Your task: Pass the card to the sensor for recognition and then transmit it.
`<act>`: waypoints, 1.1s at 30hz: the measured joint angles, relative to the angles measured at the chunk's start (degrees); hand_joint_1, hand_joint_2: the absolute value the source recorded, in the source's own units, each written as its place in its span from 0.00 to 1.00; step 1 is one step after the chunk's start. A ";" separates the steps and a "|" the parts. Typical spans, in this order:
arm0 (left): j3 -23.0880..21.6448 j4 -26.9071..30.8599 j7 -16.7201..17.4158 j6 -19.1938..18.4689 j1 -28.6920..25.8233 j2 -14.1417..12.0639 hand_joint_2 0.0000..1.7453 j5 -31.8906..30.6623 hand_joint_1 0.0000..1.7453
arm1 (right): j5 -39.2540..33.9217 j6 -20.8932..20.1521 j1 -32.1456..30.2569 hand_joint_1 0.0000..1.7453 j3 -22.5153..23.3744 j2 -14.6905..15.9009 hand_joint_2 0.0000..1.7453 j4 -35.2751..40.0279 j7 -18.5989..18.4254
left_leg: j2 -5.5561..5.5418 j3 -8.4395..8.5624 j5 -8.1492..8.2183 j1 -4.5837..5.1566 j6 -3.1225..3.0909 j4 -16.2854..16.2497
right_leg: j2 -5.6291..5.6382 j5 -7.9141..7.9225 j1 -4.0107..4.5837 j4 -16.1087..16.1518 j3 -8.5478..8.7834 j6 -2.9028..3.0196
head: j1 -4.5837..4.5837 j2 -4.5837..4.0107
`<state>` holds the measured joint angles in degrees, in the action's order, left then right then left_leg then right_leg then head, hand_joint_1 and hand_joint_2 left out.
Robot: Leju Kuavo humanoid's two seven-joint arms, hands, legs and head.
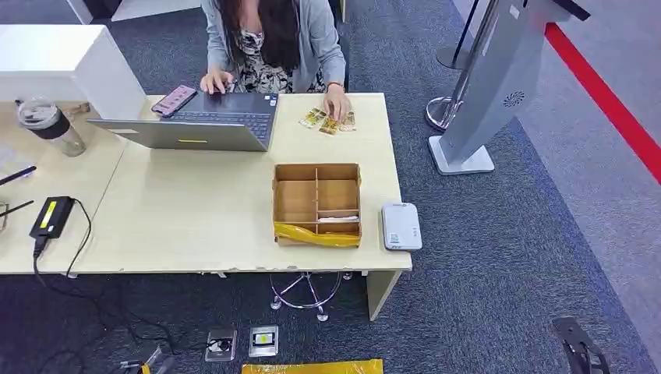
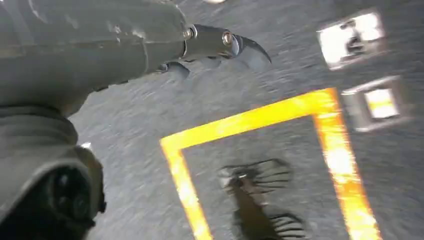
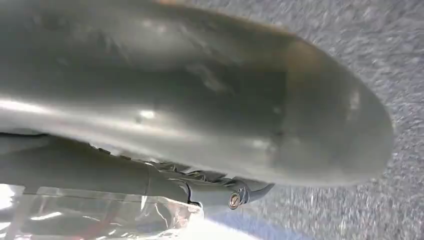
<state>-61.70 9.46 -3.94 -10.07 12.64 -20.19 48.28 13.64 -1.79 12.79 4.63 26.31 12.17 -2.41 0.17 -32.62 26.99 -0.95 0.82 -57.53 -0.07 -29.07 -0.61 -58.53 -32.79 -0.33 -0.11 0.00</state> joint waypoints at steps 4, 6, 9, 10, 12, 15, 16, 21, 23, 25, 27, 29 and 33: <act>0.79 -0.37 7.21 -8.87 -2.11 -5.01 0.00 6.48 0.00 | -0.50 -0.72 -0.55 0.00 1.60 0.46 0.00 -0.13 0.64 | 0.06 0.02 0.05 -0.13 0.07 -0.01 | 0.07 -0.05 0.13 0.01 -0.07 0.07 | 0.00 0.00; 2.65 -0.44 10.70 -9.29 -3.06 -6.23 0.00 11.66 0.00 | -0.66 -0.85 -1.07 0.00 2.39 0.35 0.00 -0.17 0.96 | 0.04 0.02 0.05 -0.12 0.08 0.01 | 0.02 -0.09 0.12 0.01 -0.08 0.12 | -0.04 0.00; 5.49 -0.57 11.18 -7.94 -3.72 -6.58 0.00 16.23 0.00 | -1.03 -0.20 -1.36 0.00 3.24 -0.26 0.00 -0.26 1.03 | -0.04 0.00 0.04 -0.10 0.07 0.03 | -0.13 -0.11 0.11 0.00 -0.03 0.12 | -0.04 0.00; 6.29 -0.57 11.07 -7.76 -3.93 -6.32 0.00 17.05 0.00 | -1.22 0.02 -1.34 0.00 3.65 -0.48 0.00 -0.28 1.03 | -0.04 0.00 0.04 -0.11 0.07 0.03 | -0.13 -0.11 0.12 0.00 -0.02 0.12 | 0.02 0.00; 7.56 -0.52 10.56 -7.85 -3.97 -5.88 0.00 17.09 0.00 | -2.06 -0.09 -1.35 0.00 4.05 -0.70 0.00 -0.31 0.79 | -0.03 0.02 0.04 -0.10 0.07 0.03 | -0.10 -0.10 0.11 0.00 0.00 0.12 | 0.00 0.00; 8.68 -0.52 9.47 -5.53 -4.00 -5.92 0.00 17.06 0.00 | -3.54 -2.29 -1.75 0.00 5.20 -1.03 0.00 -0.37 -0.65 | 0.00 0.06 0.04 -0.05 0.07 0.02 | -0.08 -0.07 0.06 0.00 -0.01 0.11 | -0.02 0.00; 9.14 -0.52 9.27 -4.07 -4.03 -6.01 0.00 17.93 0.00 | -3.74 -3.61 -2.04 0.00 5.45 -1.03 0.00 -0.44 -1.20 | -0.02 0.06 0.04 -0.06 0.07 0.02 | -0.08 -0.07 0.06 0.01 -0.01 0.11 | 0.00 0.00; 11.37 -0.55 8.99 1.66 -4.36 -6.54 0.00 20.57 0.00 | -3.56 -6.25 -2.94 0.00 6.28 -1.03 0.00 -0.66 -1.70 | -0.03 0.03 0.04 -0.06 0.07 0.02 | -0.09 -0.08 0.07 0.00 -0.02 0.12 | -0.02 0.00; 12.13 -0.55 9.12 2.72 -4.41 -6.47 0.00 20.68 0.00 | -3.02 -5.90 -2.98 0.00 6.34 -1.00 0.00 -0.70 -1.62 | -0.03 0.03 0.04 -0.06 0.07 0.02 | -0.09 -0.08 0.07 0.00 -0.02 0.12 | -0.02 0.00; 12.59 -0.55 9.41 3.43 -4.41 -6.23 0.00 20.35 0.00 | -2.51 -5.47 -2.98 0.00 6.36 -1.00 0.00 -0.70 -1.62 | -0.03 0.03 0.04 -0.06 0.07 0.02 | -0.08 -0.08 0.07 0.01 -0.02 0.12 | -0.02 0.00; 12.94 -0.55 9.73 4.08 -4.50 -5.95 0.00 20.02 0.00 | -1.93 -5.20 -3.01 0.00 6.36 -0.98 0.00 -0.70 -1.70 | -0.03 0.04 0.04 -0.06 0.07 0.02 | -0.08 -0.08 0.07 0.01 -0.01 0.12 | 0.00 0.00; 12.98 -0.55 9.93 4.76 -4.56 -5.77 0.00 18.93 0.00 | -1.09 -4.81 -3.06 0.00 6.34 -0.98 0.00 -0.70 -1.70 | -0.03 0.04 0.04 -0.06 0.07 0.02 | -0.08 -0.08 0.07 0.01 -0.01 0.11 | 0.00 0.00; 12.96 -0.55 9.97 5.66 -4.58 -5.58 0.00 17.23 0.00 | 0.19 -3.67 -3.07 0.00 6.32 -0.94 0.00 -0.70 -1.40 | -0.03 0.04 0.04 -0.06 0.07 0.02 | -0.08 -0.08 0.06 0.01 -0.01 0.11 | -0.02 0.00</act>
<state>-48.74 8.92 6.03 -4.41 8.06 -25.77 65.51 13.83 -5.47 9.73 10.95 25.38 11.47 -3.80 0.14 -32.59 27.03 -1.00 0.88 -57.51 -0.15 -29.15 -0.55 -58.53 -32.80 -0.21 -0.13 0.00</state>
